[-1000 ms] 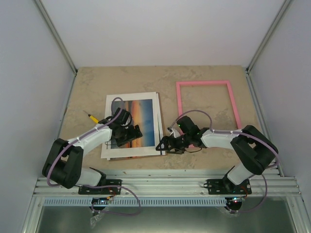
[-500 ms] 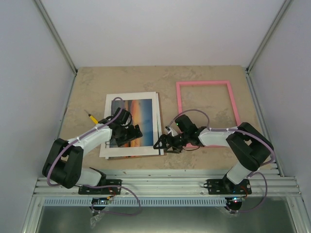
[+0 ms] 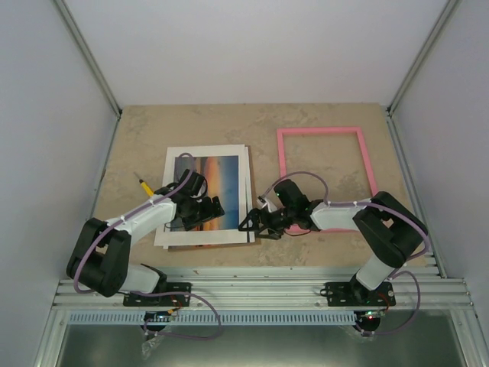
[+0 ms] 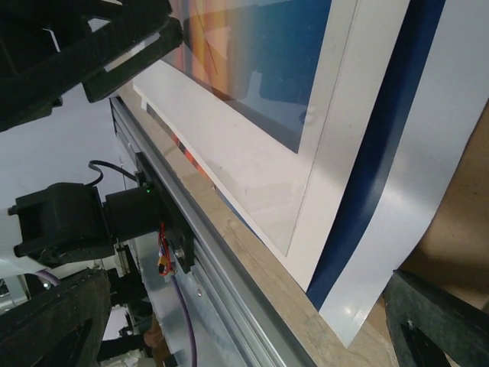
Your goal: Take the photo out of the frame
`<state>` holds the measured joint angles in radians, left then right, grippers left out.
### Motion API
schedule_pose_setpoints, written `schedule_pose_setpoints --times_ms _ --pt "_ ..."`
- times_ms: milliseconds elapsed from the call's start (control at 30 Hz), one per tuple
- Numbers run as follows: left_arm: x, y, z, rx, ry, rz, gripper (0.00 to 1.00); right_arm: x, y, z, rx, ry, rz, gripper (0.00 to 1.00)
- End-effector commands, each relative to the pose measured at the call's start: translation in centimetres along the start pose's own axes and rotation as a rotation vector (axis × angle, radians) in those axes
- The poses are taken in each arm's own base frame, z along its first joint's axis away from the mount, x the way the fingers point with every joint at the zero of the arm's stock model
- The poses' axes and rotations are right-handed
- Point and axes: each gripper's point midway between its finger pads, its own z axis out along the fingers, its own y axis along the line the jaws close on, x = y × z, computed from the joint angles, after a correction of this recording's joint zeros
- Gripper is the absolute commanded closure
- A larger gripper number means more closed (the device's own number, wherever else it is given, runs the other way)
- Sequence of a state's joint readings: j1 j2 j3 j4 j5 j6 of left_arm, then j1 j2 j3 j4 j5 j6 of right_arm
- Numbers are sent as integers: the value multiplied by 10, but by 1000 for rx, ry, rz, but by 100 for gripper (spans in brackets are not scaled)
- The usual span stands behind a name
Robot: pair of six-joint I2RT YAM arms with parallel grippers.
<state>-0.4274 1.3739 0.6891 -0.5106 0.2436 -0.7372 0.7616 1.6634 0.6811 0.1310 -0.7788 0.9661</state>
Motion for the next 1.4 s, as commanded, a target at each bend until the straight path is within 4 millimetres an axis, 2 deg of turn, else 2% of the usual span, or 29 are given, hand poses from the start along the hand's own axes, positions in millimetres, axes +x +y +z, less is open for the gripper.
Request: schedule_pose_setpoints --times_ms 0,133,300,433,533,633,767,967,1167,1367 --pt "4 -7 -4 24 13 5 4 -7 14 1 -69 -28 -16 2" --pt "5 -8 -5 32 16 6 4 -13 15 2 -73 -52 -6 3" --pt "6 -10 -6 51 19 4 4 -21 4 4 -40 -85 35 6" --pt "8 -10 -7 53 19 5 4 -18 -12 8 11 -74 86 8" --pt "8 -10 -8 53 19 4 4 -14 -20 9 31 -71 103 9" --pt "11 -10 -6 61 29 0 4 -15 -23 12 29 -68 106 14" --pt "11 -11 -6 71 27 -6 4 -20 -27 16 35 -83 109 32" --pt "10 -13 -9 79 19 -8 4 -23 -35 17 55 -106 118 65" --pt "10 -14 -11 87 11 -15 4 -29 -32 14 56 -131 103 97" --pt "9 -15 -12 91 3 -18 4 -33 -28 10 58 -149 80 99"
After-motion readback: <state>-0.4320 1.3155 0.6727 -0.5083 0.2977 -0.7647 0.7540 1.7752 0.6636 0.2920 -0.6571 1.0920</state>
